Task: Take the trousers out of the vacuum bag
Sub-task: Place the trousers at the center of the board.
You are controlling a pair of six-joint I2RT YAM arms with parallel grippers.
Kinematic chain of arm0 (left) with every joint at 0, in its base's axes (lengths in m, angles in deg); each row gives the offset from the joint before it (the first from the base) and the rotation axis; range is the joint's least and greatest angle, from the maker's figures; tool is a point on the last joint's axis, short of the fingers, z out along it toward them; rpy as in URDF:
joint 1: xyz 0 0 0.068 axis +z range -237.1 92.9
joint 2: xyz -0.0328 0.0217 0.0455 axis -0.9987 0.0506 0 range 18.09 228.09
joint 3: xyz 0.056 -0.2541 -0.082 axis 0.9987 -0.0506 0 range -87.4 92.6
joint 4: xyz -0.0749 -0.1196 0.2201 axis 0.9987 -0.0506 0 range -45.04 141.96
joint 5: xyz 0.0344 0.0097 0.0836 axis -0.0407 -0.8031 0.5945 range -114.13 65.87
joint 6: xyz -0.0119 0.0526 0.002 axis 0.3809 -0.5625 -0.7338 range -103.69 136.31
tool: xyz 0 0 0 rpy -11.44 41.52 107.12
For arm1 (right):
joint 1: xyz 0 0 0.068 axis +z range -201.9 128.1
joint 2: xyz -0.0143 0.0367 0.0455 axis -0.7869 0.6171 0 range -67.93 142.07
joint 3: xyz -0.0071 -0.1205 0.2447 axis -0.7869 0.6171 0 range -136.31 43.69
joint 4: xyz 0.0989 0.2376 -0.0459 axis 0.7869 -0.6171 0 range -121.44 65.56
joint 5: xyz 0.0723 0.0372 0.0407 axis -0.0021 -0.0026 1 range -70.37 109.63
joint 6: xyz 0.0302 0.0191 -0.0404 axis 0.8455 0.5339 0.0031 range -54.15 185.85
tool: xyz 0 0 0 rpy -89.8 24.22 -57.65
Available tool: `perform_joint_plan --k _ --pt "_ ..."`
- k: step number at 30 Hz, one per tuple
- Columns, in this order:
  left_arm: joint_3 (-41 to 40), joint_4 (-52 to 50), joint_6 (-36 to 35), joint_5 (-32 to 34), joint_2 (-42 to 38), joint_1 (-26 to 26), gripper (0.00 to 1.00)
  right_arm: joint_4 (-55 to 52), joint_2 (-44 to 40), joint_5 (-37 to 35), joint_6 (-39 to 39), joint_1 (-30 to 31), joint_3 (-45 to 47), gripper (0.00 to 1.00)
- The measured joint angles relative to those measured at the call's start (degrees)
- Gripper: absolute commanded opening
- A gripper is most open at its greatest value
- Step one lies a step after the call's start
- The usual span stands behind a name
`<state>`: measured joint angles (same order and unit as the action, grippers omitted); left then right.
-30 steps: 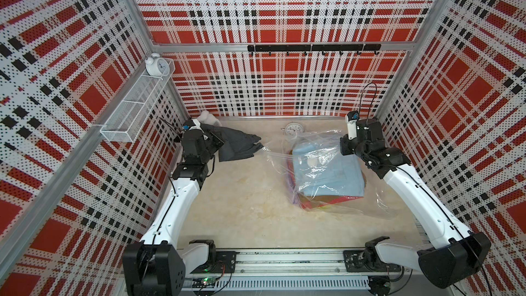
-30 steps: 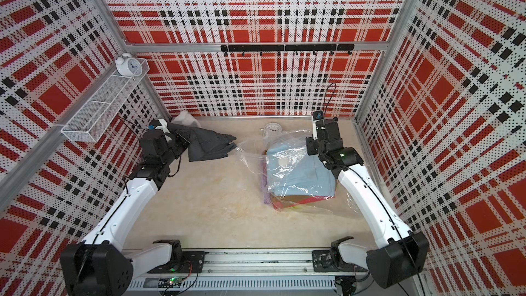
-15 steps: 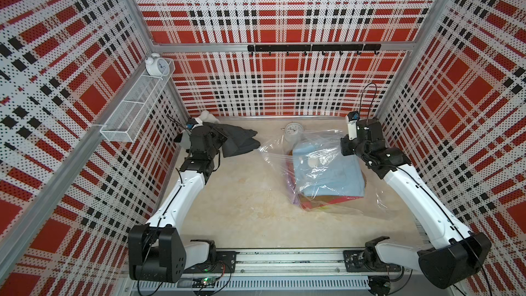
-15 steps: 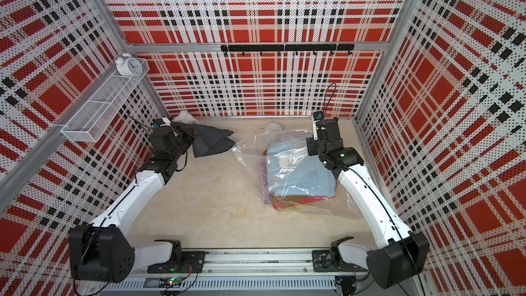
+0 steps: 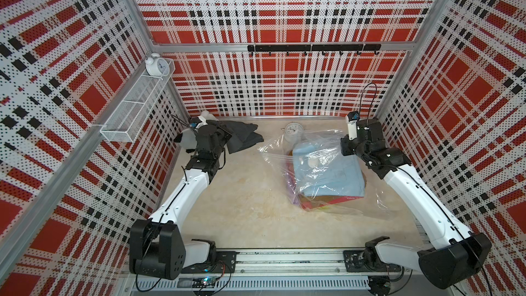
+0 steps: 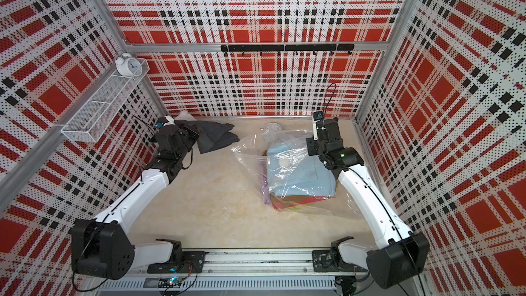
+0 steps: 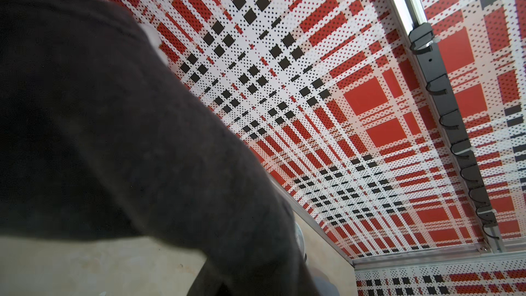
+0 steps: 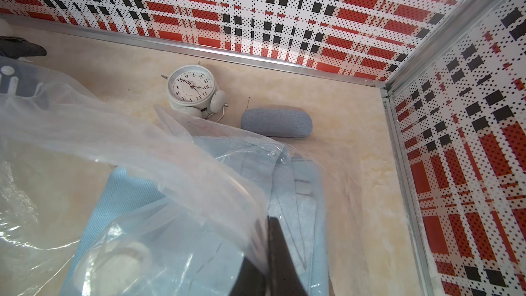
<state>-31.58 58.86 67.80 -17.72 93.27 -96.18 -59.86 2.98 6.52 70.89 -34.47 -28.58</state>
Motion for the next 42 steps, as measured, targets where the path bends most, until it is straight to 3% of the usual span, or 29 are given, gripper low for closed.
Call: perform_joint_plan --k 5,13,17,19,20,25,31,42 --pt "-5.6 4.4 1.3 2.7 -1.2 -2.4 0.0 0.0 0.0 0.2 0.0 0.0 0.0 0.0" --pt "-27.1 6.3 4.7 9.1 -11.3 -6.7 0.0 0.0 0.0 0.6 -0.2 -0.1 0.0 0.0" --pt "-32.1 5.5 6.5 11.7 -15.9 -9.0 0.1 0.2 0.0 1.0 -0.3 -0.2 0.0 0.0" --pt "-32.8 4.4 7.2 12.4 -16.9 -9.3 0.23 0.2 0.0 1.4 -0.2 -0.2 0.0 0.0" --pt "-32.9 3.8 7.5 12.7 -17.2 -9.3 0.35 0.2 0.0 1.5 -0.2 -0.3 0.0 0.0" --pt "-32.9 0.4 7.8 12.6 -18.5 -7.6 0.58 0.5 0.1 1.9 -0.2 -0.4 0.0 0.0" --pt "-31.8 -4.6 6.7 9.2 -18.7 0.1 0.6 0.6 0.1 2.0 -0.2 -0.4 0.0 0.0" --pt "-22.6 -17.8 1.5 11.6 -24.3 1.5 0.6 0.7 0.2 2.4 -0.2 -0.4 0.0 0.0"
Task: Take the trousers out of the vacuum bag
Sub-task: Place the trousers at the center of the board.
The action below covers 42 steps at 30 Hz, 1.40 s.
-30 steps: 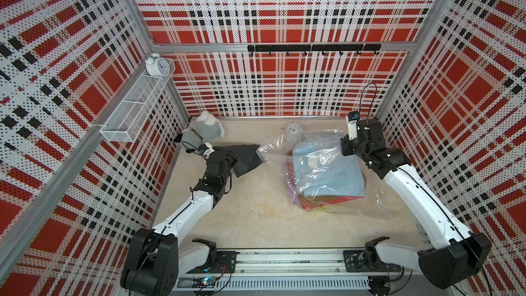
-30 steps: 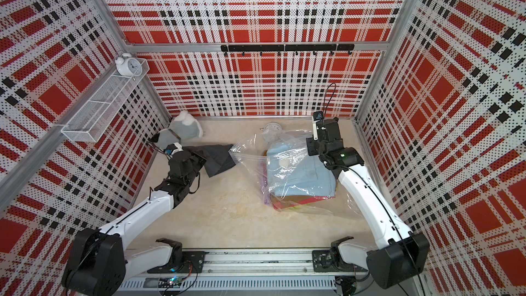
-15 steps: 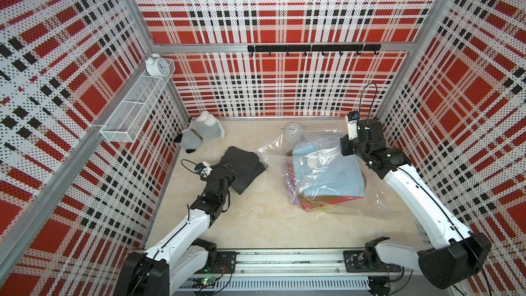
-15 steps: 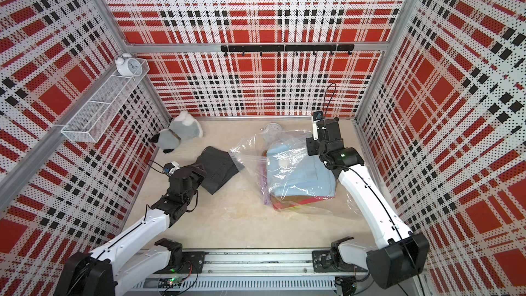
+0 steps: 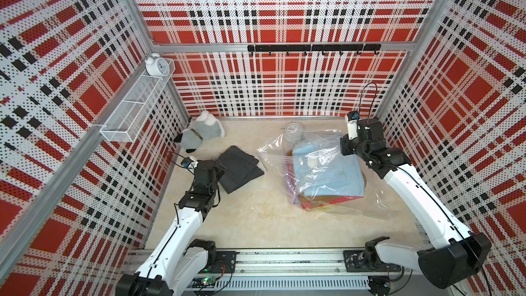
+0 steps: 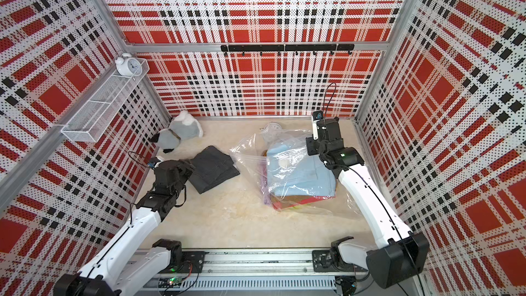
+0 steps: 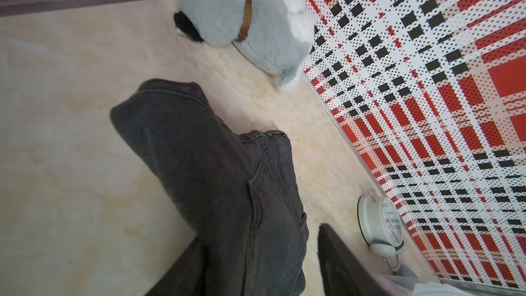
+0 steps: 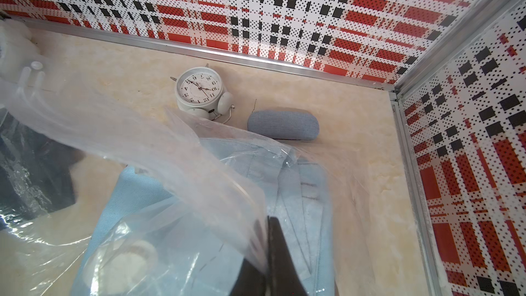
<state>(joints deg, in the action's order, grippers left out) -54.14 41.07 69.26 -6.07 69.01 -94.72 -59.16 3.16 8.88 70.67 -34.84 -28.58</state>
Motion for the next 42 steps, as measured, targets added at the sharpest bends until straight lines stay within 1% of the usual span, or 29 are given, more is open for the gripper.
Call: perform_joint_plan --k 6,11,15,18,21,23,25,27,29,36,42 --pt "2.7 -3.8 -2.6 3.6 -3.3 1.0 0.55 0.4 0.3 0.2 0.0 0.0 0.0 0.0" --pt "3.0 -4.6 -4.5 4.5 -3.4 1.2 0.49 0.5 0.3 0.2 0.0 0.0 0.0 0.0" --pt "2.0 -3.2 -5.6 3.2 -0.6 1.1 0.42 0.7 0.4 0.2 0.0 0.0 0.0 0.0" --pt "0.1 -2.1 -6.0 2.2 3.0 0.2 0.41 0.7 0.7 0.2 0.0 0.0 0.0 0.0" --pt "-1.0 -1.9 -7.0 1.4 7.1 -1.9 0.41 0.7 0.9 0.2 0.0 -0.1 -0.2 0.0" --pt "-1.1 -1.6 -8.0 1.3 9.8 -3.9 0.42 0.7 1.0 0.6 0.0 -0.1 -0.3 0.0" --pt "-0.8 -1.4 -8.9 1.4 12.8 -6.4 0.46 0.8 1.2 0.8 0.0 -0.1 -0.3 0.0" --pt "-0.2 -1.3 -9.9 1.4 16.4 -8.7 0.52 0.8 1.3 1.0 0.0 -0.1 -0.3 0.0" --pt "0.1 -0.6 -10.6 0.9 19.4 -9.9 0.55 0.8 1.4 1.1 0.0 -0.2 -0.3 0.0" --pt "0.1 3.2 -11.2 -2.0 27.1 -10.4 0.58 0.7 1.4 1.0 0.0 -0.3 -0.3 0.0" --pt "0.4 8.9 -11.2 -3.0 33.0 -10.8 0.6 0.7 1.4 0.8 0.0 -0.3 -0.3 0.0"
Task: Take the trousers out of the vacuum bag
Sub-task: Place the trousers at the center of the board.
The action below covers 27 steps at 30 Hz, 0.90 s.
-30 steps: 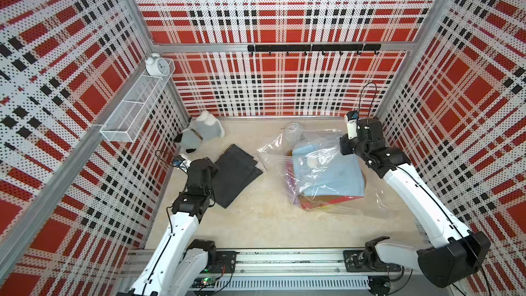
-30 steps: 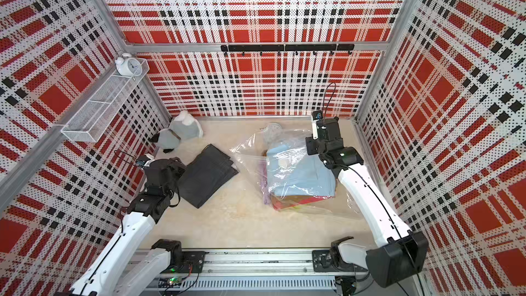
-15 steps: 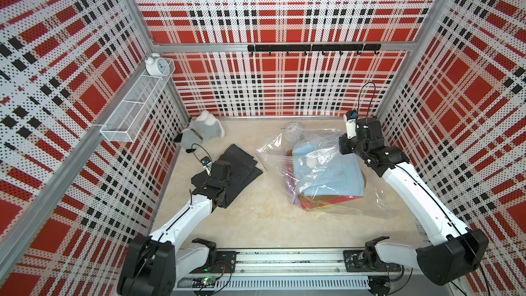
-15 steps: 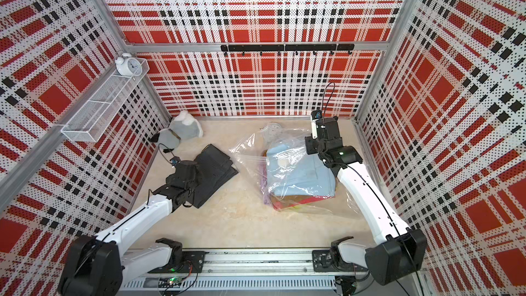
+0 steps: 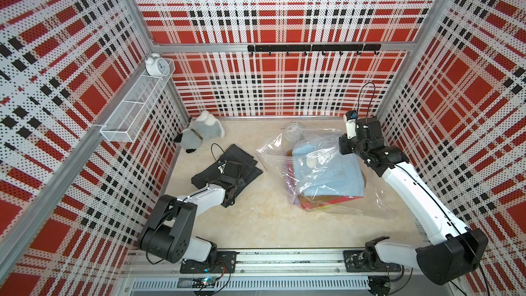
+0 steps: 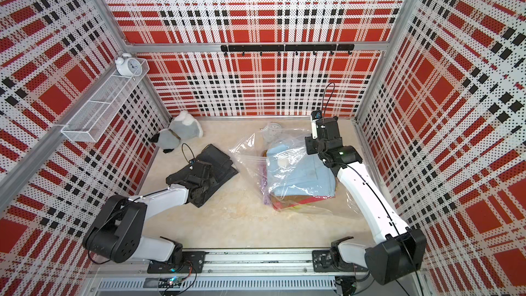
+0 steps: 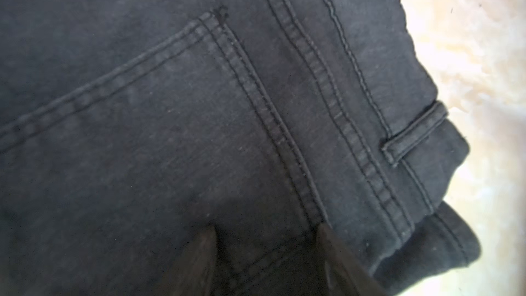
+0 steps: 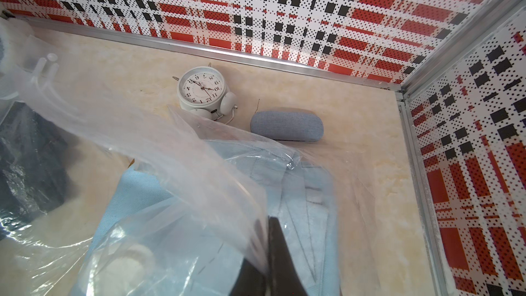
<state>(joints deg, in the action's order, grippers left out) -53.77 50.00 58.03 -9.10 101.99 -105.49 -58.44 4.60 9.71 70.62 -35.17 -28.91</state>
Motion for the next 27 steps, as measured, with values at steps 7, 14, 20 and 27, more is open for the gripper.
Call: perform_joint_plan --k 7,14,20,27 --pt "3.3 9.2 1.2 -4.8 6.4 1.8 0.59 -0.1 0.0 -0.5 0.0 0.0 0.0 0.0" --pt "6.3 10.0 1.5 -7.8 8.6 1.7 0.65 -0.5 0.0 -0.6 0.0 0.0 0.0 0.1" --pt "6.3 7.7 0.3 -9.7 4.7 0.7 0.75 -2.2 -1.3 0.1 0.2 -0.2 -0.1 0.38" --pt "14.0 3.1 -3.3 -10.8 -3.5 -0.1 0.76 -3.1 -5.2 0.9 1.1 -0.2 -0.1 0.5"
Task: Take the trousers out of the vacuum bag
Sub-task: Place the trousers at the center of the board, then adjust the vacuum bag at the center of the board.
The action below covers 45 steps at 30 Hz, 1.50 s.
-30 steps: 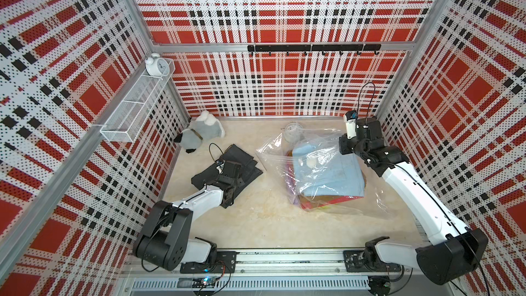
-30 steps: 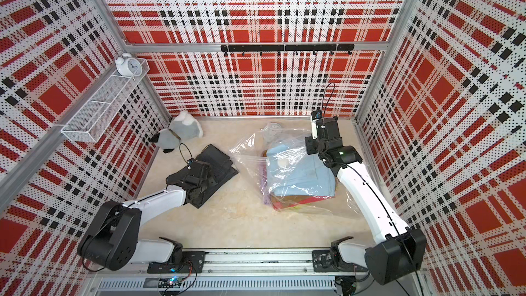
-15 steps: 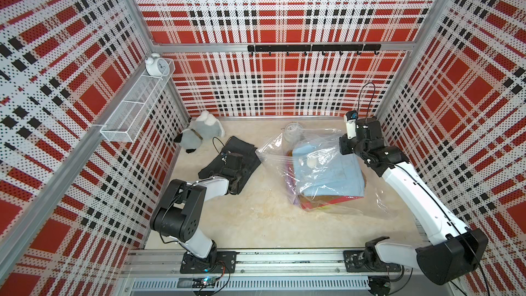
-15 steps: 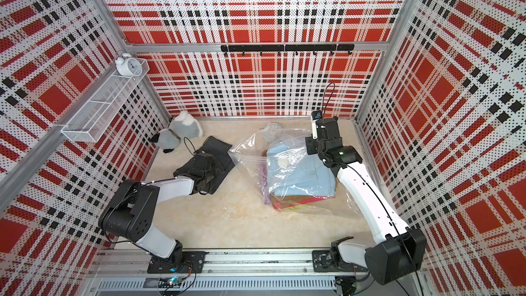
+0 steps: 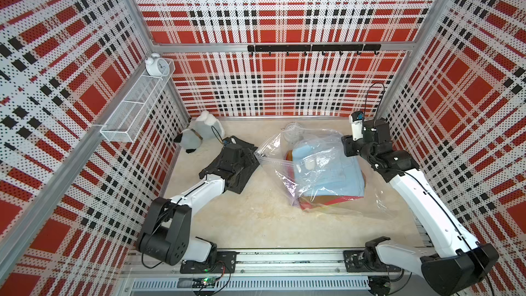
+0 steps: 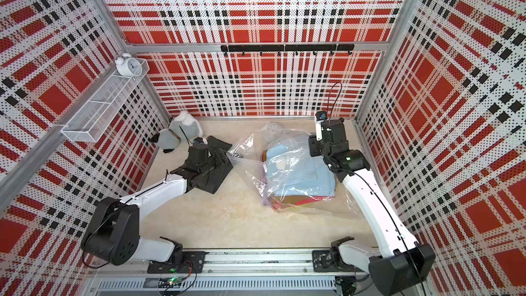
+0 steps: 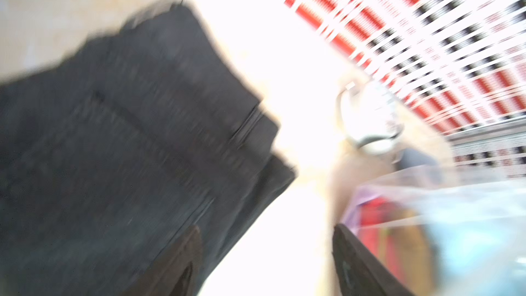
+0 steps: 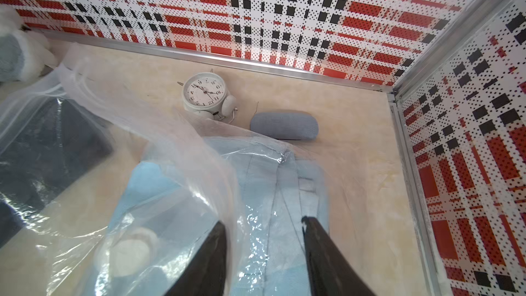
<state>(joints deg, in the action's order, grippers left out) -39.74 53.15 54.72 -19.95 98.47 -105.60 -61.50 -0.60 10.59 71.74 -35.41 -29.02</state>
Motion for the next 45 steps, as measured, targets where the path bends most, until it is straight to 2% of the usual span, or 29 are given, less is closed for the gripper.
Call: perform_joint_plan --k 6,11,15,21,27,31,35,37,42,43,45 --pt "8.3 -1.7 -4.1 0.1 -3.9 -0.6 0.76 -0.5 -2.1 1.1 0.9 -0.2 -0.3 0.56" --pt "11.8 -2.4 -7.2 -2.8 -4.0 -1.6 0.78 -2.1 -2.4 -0.6 2.3 -0.2 -0.2 0.67" --pt "12.2 -1.1 -8.3 -10.6 -3.4 -2.5 0.8 -3.1 -0.7 -3.2 3.6 -0.6 1.9 0.71" --pt "11.3 4.7 -7.4 -23.3 -2.3 -4.0 0.83 -3.4 3.2 -3.1 6.2 -4.6 8.7 0.77" --pt "11.9 7.4 -8.0 -29.4 -0.4 -8.2 0.84 -1.9 5.7 -0.2 8.7 -7.8 12.2 0.77" --pt "13.3 7.4 -9.0 -31.9 1.4 -10.3 0.84 0.7 7.5 2.9 9.9 -9.2 14.6 0.73" --pt "14.8 7.5 -10.1 -33.6 2.8 -12.0 0.84 3.4 9.3 5.6 10.9 -10.6 16.4 0.63" --pt "14.9 7.5 -10.6 -34.0 3.2 -12.7 0.83 4.9 9.9 7.0 11.3 -11.2 16.5 0.51" --pt "15.6 7.4 -11.3 -34.2 4.4 -13.8 0.82 9.1 12.7 9.1 12.1 -12.8 16.3 0.07" --pt "15.6 7.3 -11.5 -34.3 4.5 -13.9 0.82 9.8 13.3 9.7 12.2 -13.1 16.1 0.01" --pt "15.7 7.3 -11.5 -34.3 4.8 -14.1 0.81 10.3 14.7 10.2 12.7 -13.3 15.2 0.0"
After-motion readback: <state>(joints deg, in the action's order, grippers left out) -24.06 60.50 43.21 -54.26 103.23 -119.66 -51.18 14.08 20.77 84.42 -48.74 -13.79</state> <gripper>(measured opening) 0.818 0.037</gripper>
